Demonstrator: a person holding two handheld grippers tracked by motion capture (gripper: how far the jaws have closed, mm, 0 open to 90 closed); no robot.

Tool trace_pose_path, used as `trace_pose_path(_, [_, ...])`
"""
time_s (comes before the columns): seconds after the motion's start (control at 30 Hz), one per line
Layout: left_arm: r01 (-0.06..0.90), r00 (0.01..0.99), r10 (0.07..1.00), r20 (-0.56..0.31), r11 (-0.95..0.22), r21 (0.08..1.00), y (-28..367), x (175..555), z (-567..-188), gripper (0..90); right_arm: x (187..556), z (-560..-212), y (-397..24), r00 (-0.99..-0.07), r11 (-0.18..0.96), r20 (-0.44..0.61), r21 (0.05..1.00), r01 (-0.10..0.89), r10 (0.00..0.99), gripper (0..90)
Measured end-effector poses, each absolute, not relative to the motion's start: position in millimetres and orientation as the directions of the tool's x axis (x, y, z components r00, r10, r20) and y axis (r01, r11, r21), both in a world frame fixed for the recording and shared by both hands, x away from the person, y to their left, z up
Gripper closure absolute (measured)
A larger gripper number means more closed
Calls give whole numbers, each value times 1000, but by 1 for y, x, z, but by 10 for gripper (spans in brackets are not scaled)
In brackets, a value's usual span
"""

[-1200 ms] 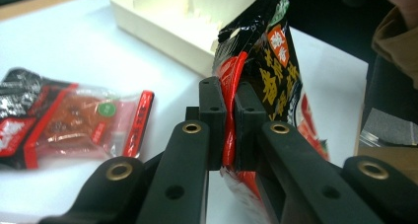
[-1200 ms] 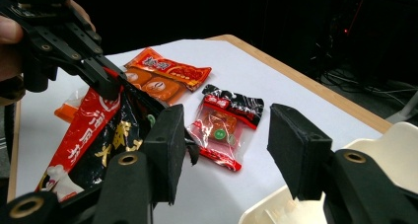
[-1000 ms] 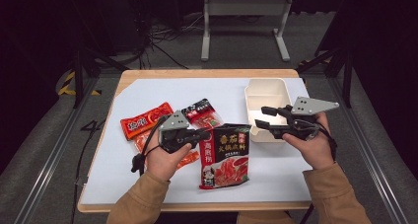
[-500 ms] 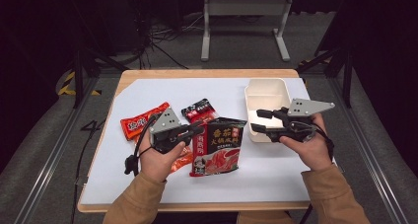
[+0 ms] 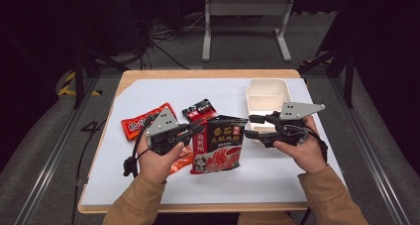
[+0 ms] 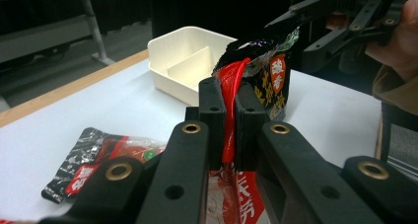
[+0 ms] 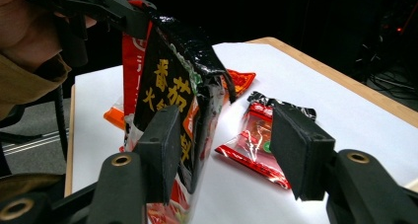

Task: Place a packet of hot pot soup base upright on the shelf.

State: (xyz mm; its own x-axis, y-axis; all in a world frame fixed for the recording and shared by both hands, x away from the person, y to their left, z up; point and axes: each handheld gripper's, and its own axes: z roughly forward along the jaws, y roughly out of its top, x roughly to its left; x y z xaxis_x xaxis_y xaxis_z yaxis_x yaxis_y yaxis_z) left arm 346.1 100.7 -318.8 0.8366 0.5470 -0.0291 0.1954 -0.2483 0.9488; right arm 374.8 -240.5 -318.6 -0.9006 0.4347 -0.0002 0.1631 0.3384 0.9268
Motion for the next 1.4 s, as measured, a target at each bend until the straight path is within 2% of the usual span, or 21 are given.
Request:
trace_pose_path(0.4, [163, 853, 522, -16, -237, 958, 98, 341, -316, 859, 376, -317, -229, -916, 316, 70, 926, 207, 396, 452])
trace_pose_path(1.0, [147, 863, 506, -1, -248, 958, 93, 338, -315, 858, 386, -291, -208, -935, 446, 82, 862, 240, 345, 450])
trace_pose_path(1.27, [153, 860, 510, -4, -252, 956, 91, 336, -315, 856, 389, -291, -196, -942, 514, 73, 823, 242, 328, 530])
trace_pose_path(1.4, [154, 862, 507, -4, -254, 955, 90, 336, -315, 857, 389, -290, -194, -948, 538, 63, 810, 231, 312, 610])
